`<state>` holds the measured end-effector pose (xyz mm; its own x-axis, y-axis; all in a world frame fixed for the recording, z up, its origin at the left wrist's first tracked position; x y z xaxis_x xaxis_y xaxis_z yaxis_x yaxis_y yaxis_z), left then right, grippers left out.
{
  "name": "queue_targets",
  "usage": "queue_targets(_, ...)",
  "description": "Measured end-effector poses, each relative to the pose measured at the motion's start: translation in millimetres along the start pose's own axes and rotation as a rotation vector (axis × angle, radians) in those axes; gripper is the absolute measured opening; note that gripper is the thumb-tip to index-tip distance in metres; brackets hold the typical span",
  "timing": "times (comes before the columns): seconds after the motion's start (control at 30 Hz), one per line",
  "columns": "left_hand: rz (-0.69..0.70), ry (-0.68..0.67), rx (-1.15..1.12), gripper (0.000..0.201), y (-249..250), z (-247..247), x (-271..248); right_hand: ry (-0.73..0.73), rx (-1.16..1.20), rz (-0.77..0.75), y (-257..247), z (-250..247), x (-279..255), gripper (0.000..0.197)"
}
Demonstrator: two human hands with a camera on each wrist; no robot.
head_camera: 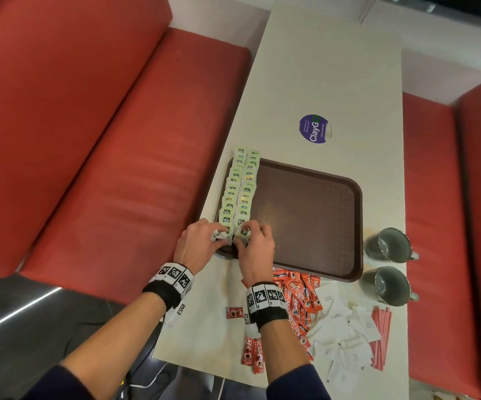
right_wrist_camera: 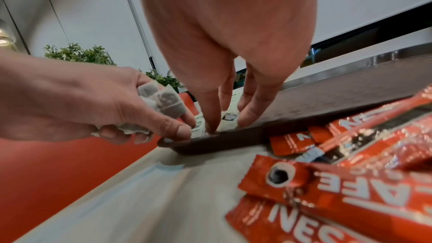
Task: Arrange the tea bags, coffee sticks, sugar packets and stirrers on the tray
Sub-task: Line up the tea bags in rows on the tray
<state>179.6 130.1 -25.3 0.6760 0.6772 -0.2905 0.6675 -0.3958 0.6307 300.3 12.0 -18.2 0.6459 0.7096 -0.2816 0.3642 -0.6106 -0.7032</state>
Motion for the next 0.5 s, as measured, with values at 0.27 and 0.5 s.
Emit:
queue_targets(0.27, 0.018, 0.003, 0.060, 0.032, -0.6, -1.2, 1.5, 0.039, -0.008, 0.011, 4.2, 8.5, -3.6, 0.029)
queue_targets(0.5, 0.009, 0.005, 0.063, 0.035, 2.6, -3.7, 5.9, 0.060, 0.022, -0.012, 1.7, 12.3, 1.8, 0.032)
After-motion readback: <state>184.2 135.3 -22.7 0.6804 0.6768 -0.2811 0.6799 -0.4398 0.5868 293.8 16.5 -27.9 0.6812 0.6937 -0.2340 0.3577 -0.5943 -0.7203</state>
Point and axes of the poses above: each hand's wrist, its own x-axis towards the middle knuckle, its own z-axis out of the palm, y = z × x, the point moved 1 cm from there along x, towards the middle knuckle, and after that the axes turned 8 degrees about -y, right-handed, at the moved point
